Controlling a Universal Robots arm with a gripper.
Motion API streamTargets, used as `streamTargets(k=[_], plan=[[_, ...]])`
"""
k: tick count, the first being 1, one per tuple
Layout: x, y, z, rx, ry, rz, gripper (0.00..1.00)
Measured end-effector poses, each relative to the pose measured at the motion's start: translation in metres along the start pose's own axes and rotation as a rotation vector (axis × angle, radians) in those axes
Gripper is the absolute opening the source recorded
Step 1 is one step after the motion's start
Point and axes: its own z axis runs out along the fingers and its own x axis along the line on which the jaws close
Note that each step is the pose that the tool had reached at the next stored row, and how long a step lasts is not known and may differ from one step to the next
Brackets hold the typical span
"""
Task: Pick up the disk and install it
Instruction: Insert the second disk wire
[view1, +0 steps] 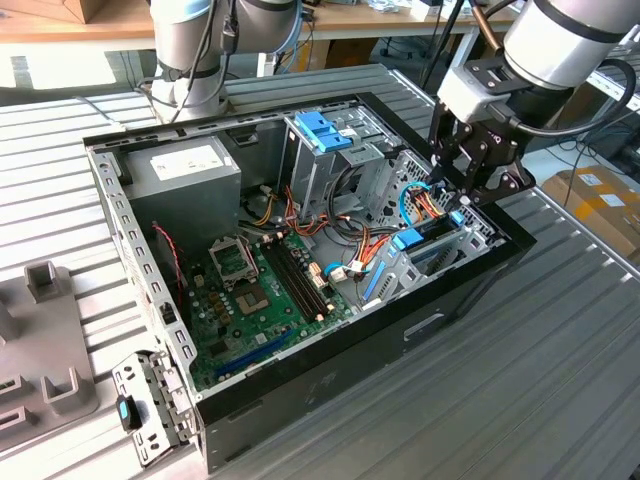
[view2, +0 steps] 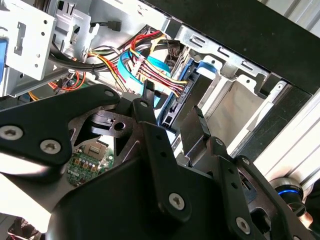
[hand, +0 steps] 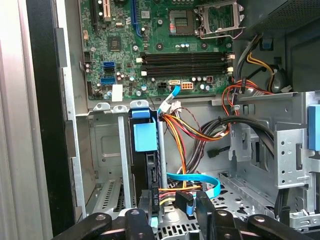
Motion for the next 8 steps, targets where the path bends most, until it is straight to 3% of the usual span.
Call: streamTargets(k=[8], plan=[[0.0001,0.0007,0.0003,0.0,0.0002,0.0,0.48]])
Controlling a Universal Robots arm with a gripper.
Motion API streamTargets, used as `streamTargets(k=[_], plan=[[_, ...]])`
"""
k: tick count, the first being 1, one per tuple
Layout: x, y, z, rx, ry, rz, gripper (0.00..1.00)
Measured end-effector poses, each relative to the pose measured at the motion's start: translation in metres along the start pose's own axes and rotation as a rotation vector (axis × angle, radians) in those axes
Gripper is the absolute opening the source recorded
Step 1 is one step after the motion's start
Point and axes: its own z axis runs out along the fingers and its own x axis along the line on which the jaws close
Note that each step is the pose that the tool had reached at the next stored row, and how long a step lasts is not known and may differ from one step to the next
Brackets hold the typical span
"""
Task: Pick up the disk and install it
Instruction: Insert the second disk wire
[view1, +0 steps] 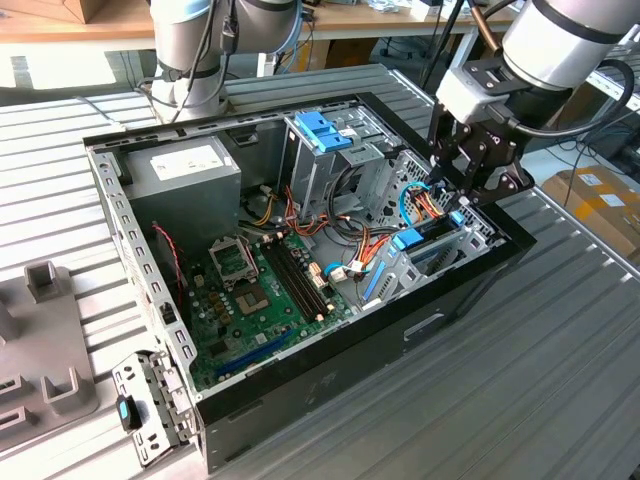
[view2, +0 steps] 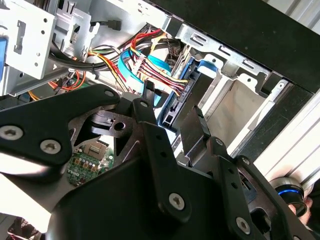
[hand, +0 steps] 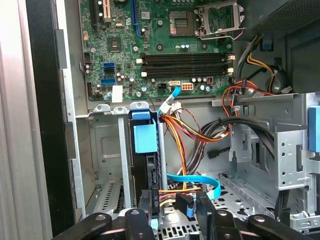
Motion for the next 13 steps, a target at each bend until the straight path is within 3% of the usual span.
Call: streamTargets(k=[5,8,9,11,13], plan=[[0.0,0.0,0.0001,0.0,-0.0001,0.0,0.47],[0.0,0.0,0.0002,0.0,-0.0001,0.0,0.28],[0.0,0.0,0.0002,0.0,-0.0001,0.0,0.28],[0.0,0.0,0.0002,0.0,-0.0001,0.0,0.16],[0.0,0.0,0.0002,-0.0001,0.0,0.0,0.16]])
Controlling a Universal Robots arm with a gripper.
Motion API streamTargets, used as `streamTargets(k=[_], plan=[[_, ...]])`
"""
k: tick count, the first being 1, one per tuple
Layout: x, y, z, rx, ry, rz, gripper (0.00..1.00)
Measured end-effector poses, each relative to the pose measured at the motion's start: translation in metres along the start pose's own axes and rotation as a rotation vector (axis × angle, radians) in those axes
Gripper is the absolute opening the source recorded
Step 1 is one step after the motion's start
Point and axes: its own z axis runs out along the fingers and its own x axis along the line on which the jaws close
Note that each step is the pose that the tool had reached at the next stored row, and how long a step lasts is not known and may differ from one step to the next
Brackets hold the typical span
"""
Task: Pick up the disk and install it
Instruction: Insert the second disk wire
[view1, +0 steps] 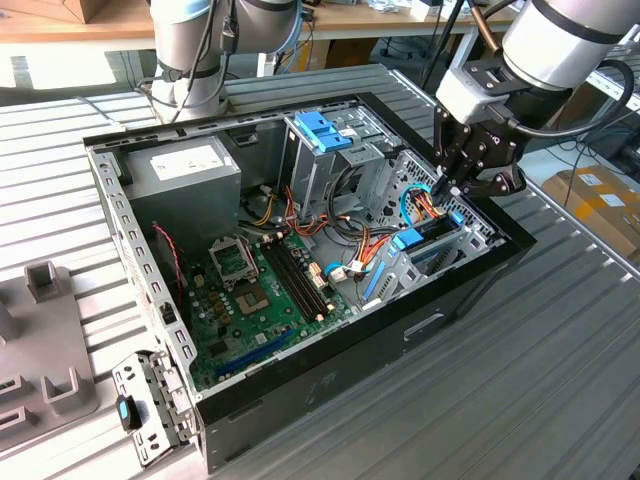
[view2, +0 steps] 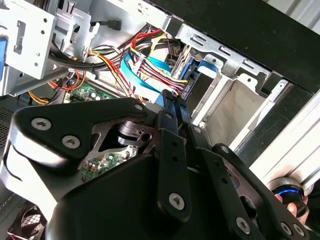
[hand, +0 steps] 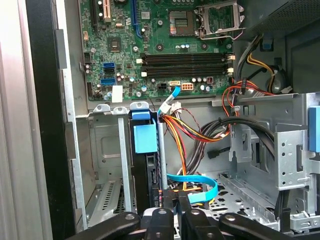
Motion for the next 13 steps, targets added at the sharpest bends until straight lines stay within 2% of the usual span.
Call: streamTargets(k=[3,6,7,8,11,13], plan=[[0.0,0.0,0.0001,0.0001,-0.0001,0.0,0.16],[0.003,0.0015,-0.0004,0.0002,0.0,0.0,0.16],[0.0039,0.0034,-0.0005,0.0004,-0.0001,0.0,0.16],[0.0059,0.0096,-0.001,0.0007,0.0,0.0,0.16],[0.0096,0.0145,-0.0012,0.0007,-0.0002,0.0,0.16],[0.0114,0.0217,-0.0012,0.0007,-0.0006,0.0,0.16]])
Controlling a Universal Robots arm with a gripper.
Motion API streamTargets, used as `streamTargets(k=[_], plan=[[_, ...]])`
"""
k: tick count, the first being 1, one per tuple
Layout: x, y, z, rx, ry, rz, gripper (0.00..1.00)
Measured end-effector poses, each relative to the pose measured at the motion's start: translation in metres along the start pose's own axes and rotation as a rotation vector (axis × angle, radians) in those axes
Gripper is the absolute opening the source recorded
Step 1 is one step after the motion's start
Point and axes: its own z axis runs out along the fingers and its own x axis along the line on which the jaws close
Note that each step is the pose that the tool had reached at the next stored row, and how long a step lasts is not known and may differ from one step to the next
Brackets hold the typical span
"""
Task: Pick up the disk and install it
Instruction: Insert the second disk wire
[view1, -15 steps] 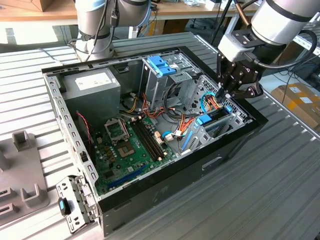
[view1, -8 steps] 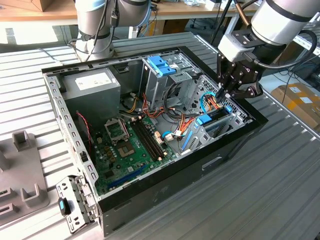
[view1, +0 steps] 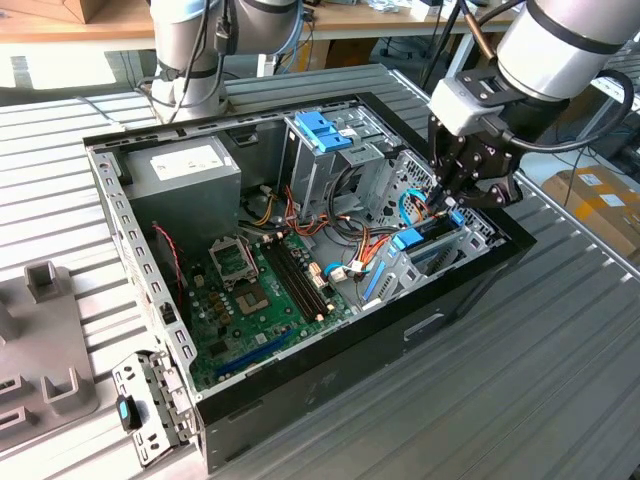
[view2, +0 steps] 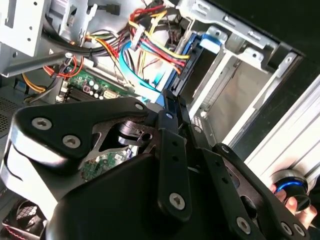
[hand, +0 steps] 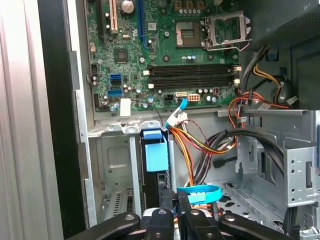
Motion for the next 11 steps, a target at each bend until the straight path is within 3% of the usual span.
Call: streamTargets(k=[4,11], plan=[[0.0013,0.0142,-0.0004,0.0002,-0.0005,0.0,0.16],[0.0013,0.0152,-0.0004,0.0001,-0.0005,0.0,0.16]])
